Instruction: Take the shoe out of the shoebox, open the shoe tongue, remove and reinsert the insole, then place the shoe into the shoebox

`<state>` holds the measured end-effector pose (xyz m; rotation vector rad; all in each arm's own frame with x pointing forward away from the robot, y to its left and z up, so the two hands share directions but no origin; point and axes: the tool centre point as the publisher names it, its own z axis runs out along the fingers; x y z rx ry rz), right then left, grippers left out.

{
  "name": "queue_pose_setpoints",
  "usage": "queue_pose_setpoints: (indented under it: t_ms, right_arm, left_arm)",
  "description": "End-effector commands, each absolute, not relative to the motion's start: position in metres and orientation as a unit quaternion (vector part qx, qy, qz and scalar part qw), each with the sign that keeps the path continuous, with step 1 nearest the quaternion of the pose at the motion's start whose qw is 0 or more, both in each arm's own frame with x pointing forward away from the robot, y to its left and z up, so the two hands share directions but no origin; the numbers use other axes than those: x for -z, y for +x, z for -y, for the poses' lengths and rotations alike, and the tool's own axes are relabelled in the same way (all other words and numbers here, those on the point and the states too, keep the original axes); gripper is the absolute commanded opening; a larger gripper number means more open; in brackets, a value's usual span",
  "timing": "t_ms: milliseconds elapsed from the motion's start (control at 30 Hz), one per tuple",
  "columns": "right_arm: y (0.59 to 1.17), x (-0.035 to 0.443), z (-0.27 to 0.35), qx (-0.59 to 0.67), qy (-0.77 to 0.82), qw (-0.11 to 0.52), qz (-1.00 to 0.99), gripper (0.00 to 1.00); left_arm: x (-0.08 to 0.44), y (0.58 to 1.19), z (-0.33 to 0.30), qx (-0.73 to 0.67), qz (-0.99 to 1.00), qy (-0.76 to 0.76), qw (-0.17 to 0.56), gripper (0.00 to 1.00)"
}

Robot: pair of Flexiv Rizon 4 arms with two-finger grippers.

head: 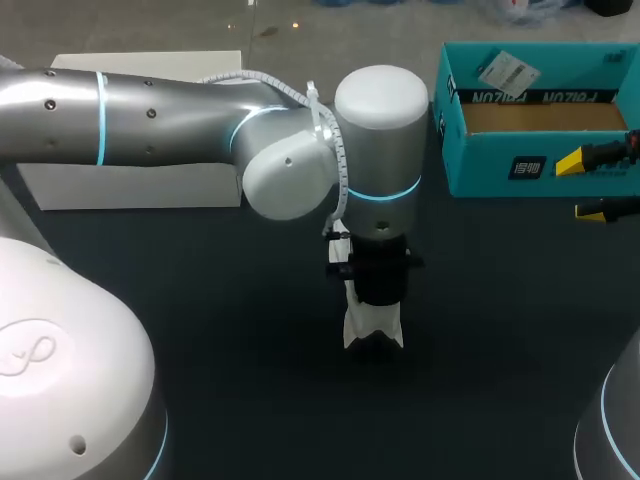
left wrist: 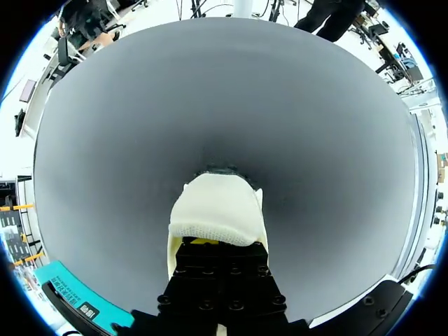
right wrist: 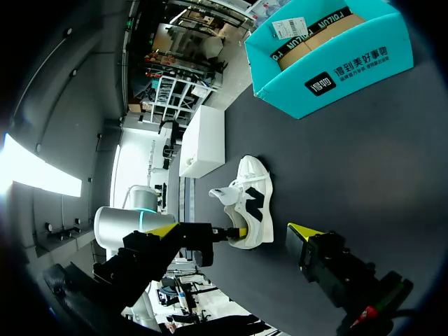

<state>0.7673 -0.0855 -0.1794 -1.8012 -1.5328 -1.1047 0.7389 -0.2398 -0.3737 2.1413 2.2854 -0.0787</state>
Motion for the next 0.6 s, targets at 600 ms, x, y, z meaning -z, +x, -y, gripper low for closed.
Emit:
queue_pose_setpoints:
  t_ms: [600]
  right_arm:
    - [0.767, 0.18, 0.085, 0.407, -0.666, 0.262, 0.567, 1.0]
  left_arm:
    - [0.354, 0.753, 0.229, -0.015, -0.732, 0.68, 0.04, 0.0]
